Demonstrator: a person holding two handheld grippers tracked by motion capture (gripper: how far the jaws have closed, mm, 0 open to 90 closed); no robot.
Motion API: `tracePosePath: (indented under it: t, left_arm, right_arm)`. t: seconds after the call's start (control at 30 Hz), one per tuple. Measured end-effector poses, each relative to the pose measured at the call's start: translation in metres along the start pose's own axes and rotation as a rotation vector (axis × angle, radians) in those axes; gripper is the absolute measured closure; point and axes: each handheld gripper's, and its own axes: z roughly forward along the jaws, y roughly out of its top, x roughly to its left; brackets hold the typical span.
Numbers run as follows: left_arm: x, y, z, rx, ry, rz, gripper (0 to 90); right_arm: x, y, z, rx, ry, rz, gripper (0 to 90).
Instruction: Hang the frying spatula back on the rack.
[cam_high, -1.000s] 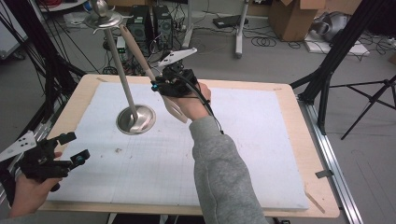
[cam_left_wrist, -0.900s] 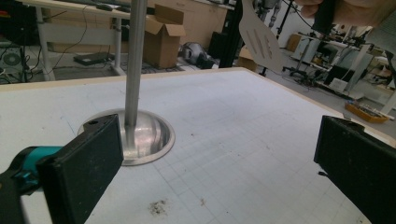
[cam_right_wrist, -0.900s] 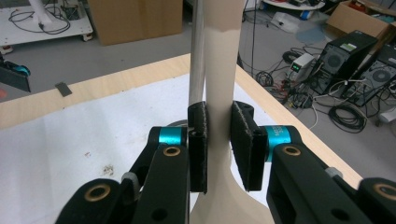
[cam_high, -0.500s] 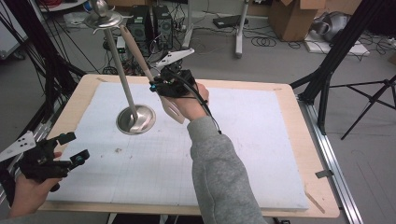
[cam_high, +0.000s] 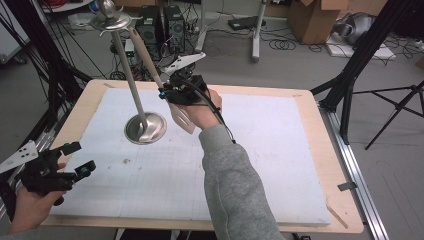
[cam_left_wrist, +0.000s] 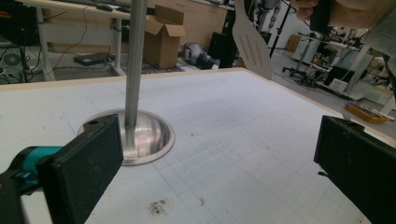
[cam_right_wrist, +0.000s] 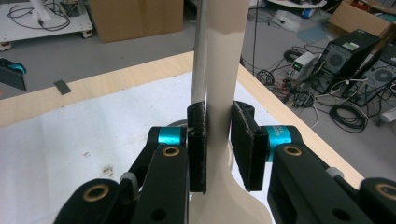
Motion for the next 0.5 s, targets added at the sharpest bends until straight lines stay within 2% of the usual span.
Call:
tracePosePath:
  t: [0.5]
  left_arm:
    - [-0.0002,-0.0003,0.0002,0.002,0.001,0.000,1.8]
  right_arm:
    - [0.0009,0.0001,0.0008,0.007,0.004,-0.005,76.3]
